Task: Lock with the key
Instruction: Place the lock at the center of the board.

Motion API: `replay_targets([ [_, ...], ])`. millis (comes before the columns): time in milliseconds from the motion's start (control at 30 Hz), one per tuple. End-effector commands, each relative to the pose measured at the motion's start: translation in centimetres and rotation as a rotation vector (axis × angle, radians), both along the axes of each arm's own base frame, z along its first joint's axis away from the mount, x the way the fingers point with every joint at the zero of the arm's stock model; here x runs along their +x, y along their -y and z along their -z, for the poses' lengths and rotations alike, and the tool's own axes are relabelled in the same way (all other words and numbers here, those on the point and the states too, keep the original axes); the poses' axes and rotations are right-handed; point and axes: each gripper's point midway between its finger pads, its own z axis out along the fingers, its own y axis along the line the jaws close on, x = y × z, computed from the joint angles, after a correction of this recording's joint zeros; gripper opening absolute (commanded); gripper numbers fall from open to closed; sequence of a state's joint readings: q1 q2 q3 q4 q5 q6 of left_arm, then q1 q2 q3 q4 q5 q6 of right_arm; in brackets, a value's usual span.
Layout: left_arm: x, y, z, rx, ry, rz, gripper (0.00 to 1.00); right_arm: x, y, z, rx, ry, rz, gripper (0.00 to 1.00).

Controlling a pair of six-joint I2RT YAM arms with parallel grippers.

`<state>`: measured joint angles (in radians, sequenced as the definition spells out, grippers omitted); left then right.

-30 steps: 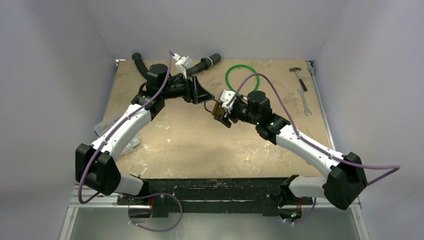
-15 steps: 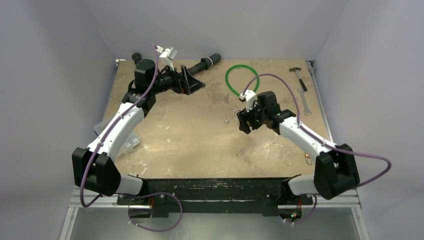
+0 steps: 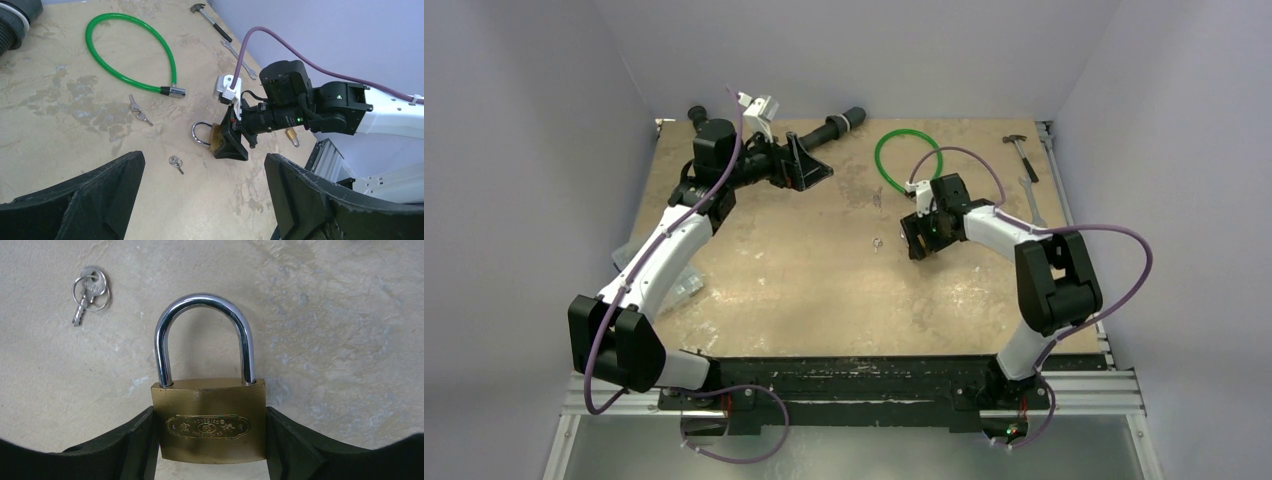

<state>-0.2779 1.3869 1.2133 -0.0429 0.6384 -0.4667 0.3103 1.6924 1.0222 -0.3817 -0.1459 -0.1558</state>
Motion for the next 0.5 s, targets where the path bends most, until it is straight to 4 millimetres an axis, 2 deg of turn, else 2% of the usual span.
replay_targets([
  [0,-0.11,-0.2,-0.57,0.017,0.047,-0.005,1.0,3.87,-1.27,-3.1,0.045,0.123,0.025,0.21],
  [100,-0.05,-0.19,-0.46,0.02,0.048,-0.003,1.0,4.17,-1.01,-2.45,0.027,0.111,0.039,0.26],
  [200,-0.01,-0.21,-0.36,0.024,0.049,-0.004,1.0,4.55,-1.04,-2.33,0.028,0.114,0.042,0.35],
  [333,0.0,-0.23,-0.22,0.033,0.05,0.0,1.0,4.68,-1.18,-2.55,0.032,0.118,0.034,0.59],
  [467,-0.01,-0.24,-0.29,0.035,0.055,0.002,1.0,4.62,-0.98,-2.95,0.028,0.122,0.039,0.77],
])
